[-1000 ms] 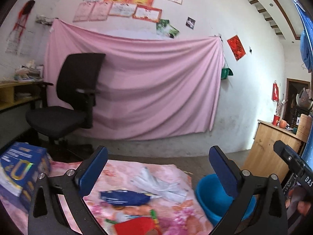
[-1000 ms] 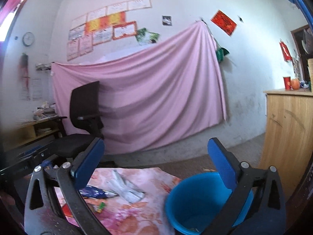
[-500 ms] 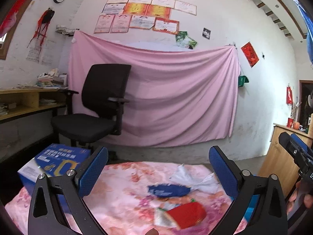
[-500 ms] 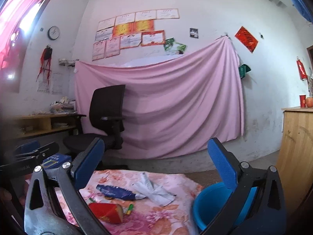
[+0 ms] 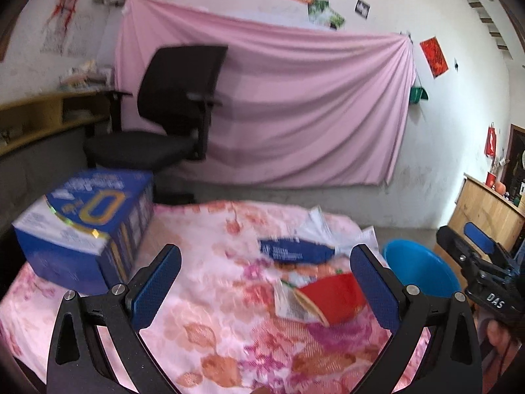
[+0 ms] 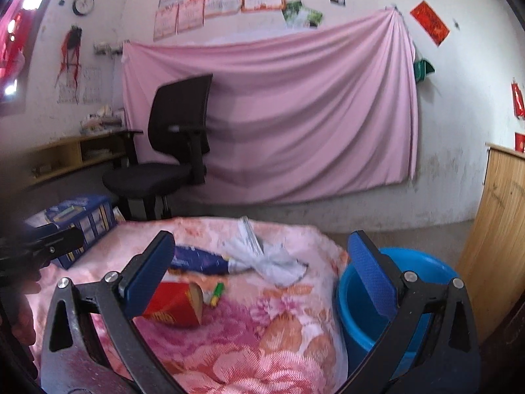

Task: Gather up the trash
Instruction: 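Move both grippers back over the trash on the bed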

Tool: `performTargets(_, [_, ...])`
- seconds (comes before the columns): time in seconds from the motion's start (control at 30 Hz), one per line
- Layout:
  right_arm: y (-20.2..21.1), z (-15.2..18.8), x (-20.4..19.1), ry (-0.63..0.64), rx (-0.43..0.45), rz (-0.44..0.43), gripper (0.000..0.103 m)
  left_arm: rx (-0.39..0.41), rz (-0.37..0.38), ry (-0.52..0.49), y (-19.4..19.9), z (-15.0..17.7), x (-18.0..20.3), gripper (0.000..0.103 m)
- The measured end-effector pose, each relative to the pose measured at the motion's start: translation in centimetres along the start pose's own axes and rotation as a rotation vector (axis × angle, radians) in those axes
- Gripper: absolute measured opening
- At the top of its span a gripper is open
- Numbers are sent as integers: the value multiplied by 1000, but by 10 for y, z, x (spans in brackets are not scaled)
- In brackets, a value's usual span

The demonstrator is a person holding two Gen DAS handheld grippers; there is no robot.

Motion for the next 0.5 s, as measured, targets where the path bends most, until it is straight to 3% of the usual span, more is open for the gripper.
performTargets(0.17, [-19,14,3,0,-96,-17,103,-118,49,49,-23,12,-2,98])
performTargets(0.37, [-46,24,4,-4,-233,-53,103,-244,79,82,-51,24,-4,63])
performTargets(0.5, [-68,34,-2,18,-345,-74,94,-312,88,103,-64,29,-7,41])
Point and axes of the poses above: each gripper's, at about its wrist camera, not at the fingertips, and y roughly against the way its jaws point, x to its right, z to its underside, the point moved 5 cm from there along -y, roughly the way its jaws point, and after that the axes turned 3 degrees about -x, right-handed, at the moved point
